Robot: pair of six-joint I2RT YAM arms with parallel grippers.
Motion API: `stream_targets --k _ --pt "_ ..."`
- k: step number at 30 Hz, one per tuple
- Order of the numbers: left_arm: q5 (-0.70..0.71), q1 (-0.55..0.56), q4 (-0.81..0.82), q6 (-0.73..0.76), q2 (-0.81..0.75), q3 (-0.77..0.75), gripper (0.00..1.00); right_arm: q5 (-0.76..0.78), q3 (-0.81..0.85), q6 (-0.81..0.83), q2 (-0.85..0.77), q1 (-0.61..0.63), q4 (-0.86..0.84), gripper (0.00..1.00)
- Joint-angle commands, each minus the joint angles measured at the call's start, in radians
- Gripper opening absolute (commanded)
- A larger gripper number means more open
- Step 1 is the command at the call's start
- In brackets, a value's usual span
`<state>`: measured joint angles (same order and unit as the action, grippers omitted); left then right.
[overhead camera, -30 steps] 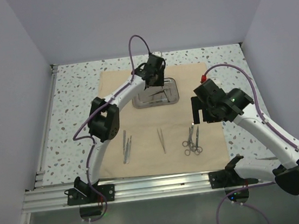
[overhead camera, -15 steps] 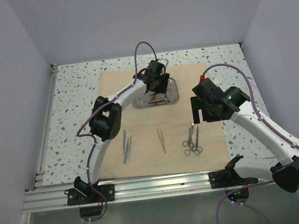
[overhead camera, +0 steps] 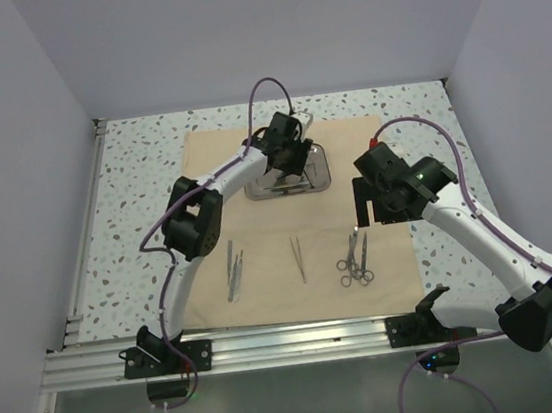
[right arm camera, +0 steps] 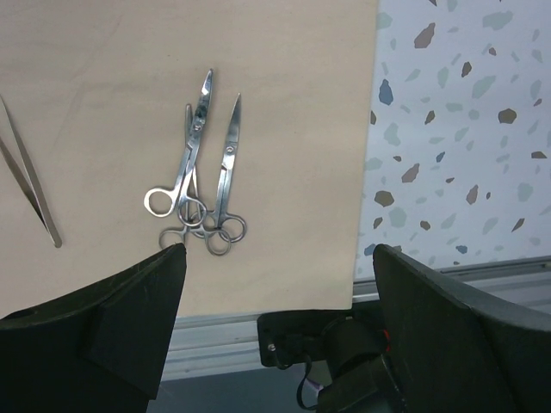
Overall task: Open and lay out the surgical kit
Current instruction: Pick up the medical item from the container.
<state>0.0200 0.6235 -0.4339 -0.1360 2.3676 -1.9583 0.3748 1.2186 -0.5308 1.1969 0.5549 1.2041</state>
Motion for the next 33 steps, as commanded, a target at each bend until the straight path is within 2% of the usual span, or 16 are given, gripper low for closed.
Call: stream_targets --k 1,5,9,12,13,14,15,16,20,24,25,29,31,33 --pt "-0.015 -0.008 -0.006 0.053 0.061 -0.102 0.62 -0.001 -0.001 0.005 0.003 -0.007 -0.006 0.94" --pt "-0.015 -0.008 -0.052 0.076 0.128 -0.168 0.58 -0.001 0.001 0.006 0.010 -0.013 -0.006 0.94" --pt "-0.015 -0.008 -0.062 0.082 0.140 -0.151 0.52 -0.001 0.002 0.008 0.013 -0.021 -0.008 0.94" --pt "-0.012 -0.010 -0.072 0.088 0.127 -0.102 0.39 -0.011 0.001 0.008 0.018 -0.026 -0.014 0.94" --pt "-0.008 -0.008 -0.072 0.090 0.122 -0.087 0.27 -0.014 -0.001 0.009 0.018 -0.029 -0.020 0.94" --pt "-0.006 -0.008 -0.072 0.095 0.110 -0.073 0.21 -0.020 -0.002 0.008 0.020 -0.027 -0.020 0.94" --pt "-0.006 -0.010 -0.072 0.096 0.104 -0.048 0.07 -0.022 -0.002 0.006 0.020 -0.030 -0.020 0.93" --pt "-0.006 -0.008 -0.074 0.096 0.099 -0.042 0.00 -0.025 -0.004 0.005 0.020 -0.030 -0.023 0.93" --pt "0.047 -0.008 -0.136 0.096 0.062 -0.063 0.00 -0.043 -0.008 -0.006 0.013 -0.033 -0.032 0.93" --pt "0.331 0.016 -0.235 0.117 0.030 -0.172 0.00 -0.076 -0.016 -0.021 0.004 -0.033 -0.041 0.93" --pt "0.439 0.024 -0.255 0.131 0.030 -0.185 0.00 -0.085 -0.022 -0.027 0.004 -0.033 -0.049 0.93" --pt "0.651 0.030 -0.284 0.177 -0.041 -0.096 0.00 -0.123 -0.033 -0.044 -0.003 -0.032 -0.067 0.92" --pt "0.766 0.031 -0.319 0.145 -0.063 -0.077 0.00 -0.143 -0.037 -0.052 -0.008 -0.032 -0.078 0.92" --pt "0.810 0.032 -0.368 0.086 -0.094 -0.036 0.00 -0.154 -0.039 -0.055 -0.010 -0.033 -0.084 0.91"
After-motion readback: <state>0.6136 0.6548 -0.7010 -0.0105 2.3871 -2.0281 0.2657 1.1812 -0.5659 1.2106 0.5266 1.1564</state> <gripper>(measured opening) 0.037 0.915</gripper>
